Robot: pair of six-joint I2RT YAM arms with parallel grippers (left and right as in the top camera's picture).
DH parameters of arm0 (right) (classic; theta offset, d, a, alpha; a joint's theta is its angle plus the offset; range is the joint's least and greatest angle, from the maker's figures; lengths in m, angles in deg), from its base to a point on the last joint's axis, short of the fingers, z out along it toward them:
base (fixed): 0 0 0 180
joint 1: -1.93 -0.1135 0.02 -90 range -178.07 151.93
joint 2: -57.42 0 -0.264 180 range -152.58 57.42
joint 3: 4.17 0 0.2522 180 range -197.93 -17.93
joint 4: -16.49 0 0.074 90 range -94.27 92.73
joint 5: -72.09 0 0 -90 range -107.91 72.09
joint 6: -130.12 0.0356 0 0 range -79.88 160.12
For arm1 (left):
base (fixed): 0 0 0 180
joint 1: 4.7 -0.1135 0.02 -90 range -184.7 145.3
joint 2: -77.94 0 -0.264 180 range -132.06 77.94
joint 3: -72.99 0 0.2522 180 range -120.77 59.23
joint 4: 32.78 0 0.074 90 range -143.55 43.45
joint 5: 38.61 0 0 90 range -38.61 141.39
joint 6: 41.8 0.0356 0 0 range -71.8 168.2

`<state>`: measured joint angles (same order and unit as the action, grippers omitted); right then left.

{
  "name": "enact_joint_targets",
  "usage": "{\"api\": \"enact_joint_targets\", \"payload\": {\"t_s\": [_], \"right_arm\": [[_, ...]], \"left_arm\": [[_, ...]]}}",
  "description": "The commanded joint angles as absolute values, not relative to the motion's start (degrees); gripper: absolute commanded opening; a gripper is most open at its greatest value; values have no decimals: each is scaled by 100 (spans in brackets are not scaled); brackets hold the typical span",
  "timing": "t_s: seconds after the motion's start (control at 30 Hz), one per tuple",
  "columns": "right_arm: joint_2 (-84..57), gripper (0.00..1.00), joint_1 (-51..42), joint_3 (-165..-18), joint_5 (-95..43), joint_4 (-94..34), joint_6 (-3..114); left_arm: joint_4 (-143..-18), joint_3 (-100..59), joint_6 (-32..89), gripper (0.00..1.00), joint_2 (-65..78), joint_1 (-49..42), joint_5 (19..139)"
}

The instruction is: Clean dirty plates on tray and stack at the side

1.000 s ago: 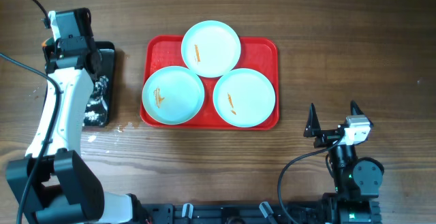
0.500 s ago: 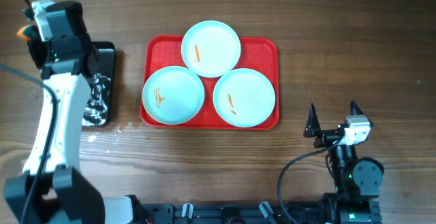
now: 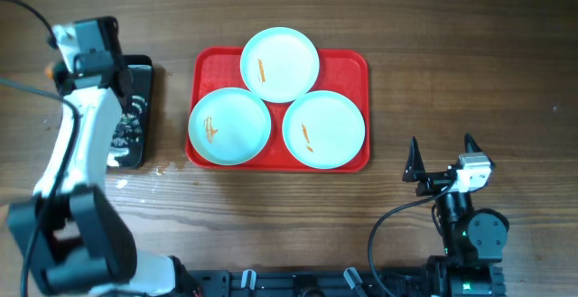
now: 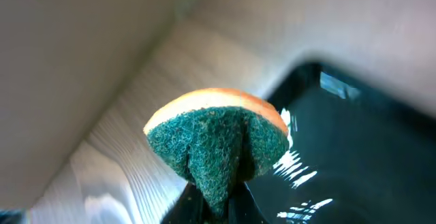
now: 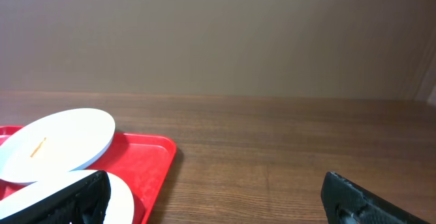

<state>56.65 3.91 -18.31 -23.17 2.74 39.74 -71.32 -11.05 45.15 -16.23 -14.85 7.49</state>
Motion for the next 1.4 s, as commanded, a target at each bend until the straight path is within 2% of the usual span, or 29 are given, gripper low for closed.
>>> {"api": "enact_joint_targets", "payload": {"t_s": [0.0,0.17,0.33,0.47,0.67,0.87,0.93,0.97,1.03,1.07,1.17,1.27,1.37], "right_arm": [[5700,100,399,-1824,-2260,287,3873],[5700,100,399,-1824,-2260,287,3871],[5700,100,399,-1824,-2260,287,3873],[5700,100,399,-1824,-2260,287,3871],[5700,100,399,-1824,-2260,287,3871],[5700,100,399,-1824,-2260,287,3873],[5700,100,399,-1824,-2260,287,3871],[5700,100,399,-1824,-2260,287,3871],[5700,100,399,-1824,-2260,287,3873],[5700,100,399,-1824,-2260,287,3873],[5700,100,399,-1824,-2260,287,3871],[5700,100,399,-1824,-2260,287,3871],[5700,100,399,-1824,-2260,287,3875]], "left_arm": [[-6966,-1346,4646,4,-915,-1511,1199],[-7331,-1173,4134,4,-1162,-1666,2106],[-7582,-720,3872,4,-2093,-2003,1944],[-7593,-1042,3874,4,-1636,-1957,1538],[-7362,-1547,3872,4,-349,-1950,2607],[-7705,-1151,3608,4,-1175,-2036,2994],[-7775,-1007,3573,4,-1743,-2047,2635],[-7884,-1020,3575,4,-1874,-2027,1763],[-7851,-1151,3573,4,-1691,-1933,576],[-7853,-1280,3571,4,-1479,-1887,581],[-7709,-1553,3571,4,-541,-1819,1824],[-7585,-1558,3568,4,329,-1819,3555],[-8164,-1527,3571,4,397,-1900,3529]]}}
